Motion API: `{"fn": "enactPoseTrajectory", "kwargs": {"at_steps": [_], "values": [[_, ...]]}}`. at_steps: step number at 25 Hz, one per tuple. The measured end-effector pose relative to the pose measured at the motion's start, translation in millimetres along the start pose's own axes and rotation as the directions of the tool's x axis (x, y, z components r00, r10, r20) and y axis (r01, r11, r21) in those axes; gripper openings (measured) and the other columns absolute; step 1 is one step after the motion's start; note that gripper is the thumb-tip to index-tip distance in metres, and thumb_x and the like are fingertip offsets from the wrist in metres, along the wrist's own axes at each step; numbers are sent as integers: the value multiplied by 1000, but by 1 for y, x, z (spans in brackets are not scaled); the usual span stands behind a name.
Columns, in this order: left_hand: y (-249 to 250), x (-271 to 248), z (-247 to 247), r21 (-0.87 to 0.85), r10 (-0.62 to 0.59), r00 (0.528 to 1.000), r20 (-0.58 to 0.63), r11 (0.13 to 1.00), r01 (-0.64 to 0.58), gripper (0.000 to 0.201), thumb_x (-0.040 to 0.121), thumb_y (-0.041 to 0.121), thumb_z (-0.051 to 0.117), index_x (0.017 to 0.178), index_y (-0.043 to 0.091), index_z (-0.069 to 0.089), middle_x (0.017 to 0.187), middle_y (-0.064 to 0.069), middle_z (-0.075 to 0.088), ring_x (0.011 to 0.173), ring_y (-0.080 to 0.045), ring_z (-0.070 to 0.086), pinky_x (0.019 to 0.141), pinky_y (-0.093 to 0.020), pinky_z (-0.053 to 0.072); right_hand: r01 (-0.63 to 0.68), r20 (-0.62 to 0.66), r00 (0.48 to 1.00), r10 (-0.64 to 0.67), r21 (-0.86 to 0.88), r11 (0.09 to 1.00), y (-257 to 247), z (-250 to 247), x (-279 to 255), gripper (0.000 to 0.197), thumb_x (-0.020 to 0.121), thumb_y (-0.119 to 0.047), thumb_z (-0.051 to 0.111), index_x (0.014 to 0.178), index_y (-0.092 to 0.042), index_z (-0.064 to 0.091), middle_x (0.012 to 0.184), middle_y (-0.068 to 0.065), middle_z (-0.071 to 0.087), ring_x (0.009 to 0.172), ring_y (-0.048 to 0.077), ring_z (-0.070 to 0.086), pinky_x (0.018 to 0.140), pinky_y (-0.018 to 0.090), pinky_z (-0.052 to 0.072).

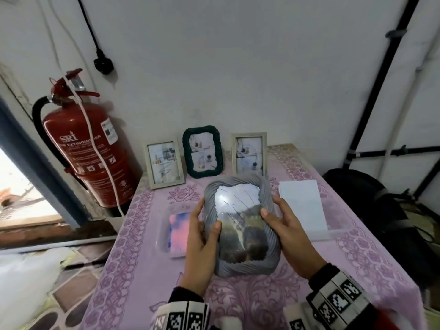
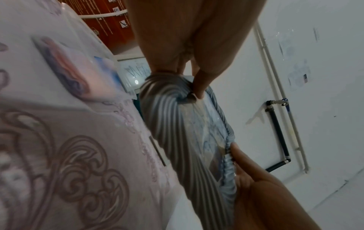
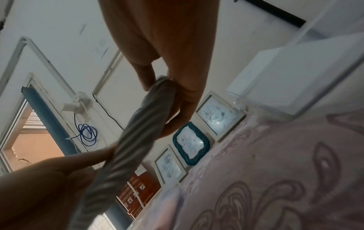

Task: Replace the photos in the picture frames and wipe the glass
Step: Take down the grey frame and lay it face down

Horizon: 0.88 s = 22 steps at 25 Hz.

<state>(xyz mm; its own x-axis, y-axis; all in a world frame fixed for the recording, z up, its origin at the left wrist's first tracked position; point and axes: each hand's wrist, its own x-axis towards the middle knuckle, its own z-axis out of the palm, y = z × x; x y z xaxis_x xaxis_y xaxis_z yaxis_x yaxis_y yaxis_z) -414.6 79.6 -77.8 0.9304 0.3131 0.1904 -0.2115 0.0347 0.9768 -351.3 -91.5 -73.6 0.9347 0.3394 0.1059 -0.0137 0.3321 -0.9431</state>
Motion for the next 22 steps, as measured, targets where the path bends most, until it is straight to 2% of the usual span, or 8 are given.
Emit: {"fn": "enactPoseTrajectory", "kwargs": {"at_steps": [4,6,10,12,14,16,19,22], "values": [[-16,-13,3,140,-51,998,-49,988,57,63,84,11,65,137,33,38,110,-7,58,94,-13,61,76,-24,57,-37,-65,997,34,-60,997,15,-4,-17,30,85,-31,59,113,-40,55,113,1,69,104,20,67,82,34,56],[-22,-16,1,164,-59,996,-67,984,69,64,81,12,69,134,35,40,104,-5,59,90,-17,61,74,-26,56,-43,-81,996,38,-54,998,23,-8,-22,28,87,-28,58,111,-42,56,111,-3,70,103,18,67,81,32,57],[-28,-18,0,196,-38,995,-93,979,55,62,79,10,71,129,34,44,104,-7,61,94,-28,61,82,-43,55,-87,-84,992,96,107,990,27,-14,-22,32,94,-12,48,109,-37,62,111,-6,70,100,15,68,72,22,56],[-31,-18,3,250,-53,994,-98,965,76,60,80,13,70,129,33,44,108,-6,56,100,-26,59,87,-40,53,-102,-106,988,115,123,987,27,-16,-21,35,94,-10,48,108,-39,63,110,-8,70,99,13,68,71,22,56],[-30,-19,6,479,48,993,-111,878,11,61,80,19,71,133,27,43,118,-4,46,113,-17,48,100,-32,42,-106,-112,987,114,79,991,27,-17,-20,34,94,-13,50,109,-41,61,107,-7,71,98,13,68,71,23,56],[-26,-18,14,560,151,988,-42,822,-102,57,82,21,69,133,25,45,124,1,45,119,-10,43,107,-32,38,-103,-91,990,106,47,994,25,-14,-19,30,92,-18,53,111,-40,60,108,-4,71,98,15,68,72,23,56],[-15,-21,35,418,85,987,136,898,-135,48,88,30,60,133,35,43,124,11,57,115,-3,53,99,-36,47,-90,-37,995,93,76,993,20,-7,-16,29,92,-21,53,117,-36,57,113,-1,69,104,18,66,76,25,56],[-9,-20,49,392,126,981,145,903,-174,54,86,38,61,136,34,40,126,14,54,116,0,52,96,-31,49,-76,1,997,76,82,994,11,-2,-9,29,96,-28,42,122,-32,55,115,1,68,104,20,66,76,28,57]]}}
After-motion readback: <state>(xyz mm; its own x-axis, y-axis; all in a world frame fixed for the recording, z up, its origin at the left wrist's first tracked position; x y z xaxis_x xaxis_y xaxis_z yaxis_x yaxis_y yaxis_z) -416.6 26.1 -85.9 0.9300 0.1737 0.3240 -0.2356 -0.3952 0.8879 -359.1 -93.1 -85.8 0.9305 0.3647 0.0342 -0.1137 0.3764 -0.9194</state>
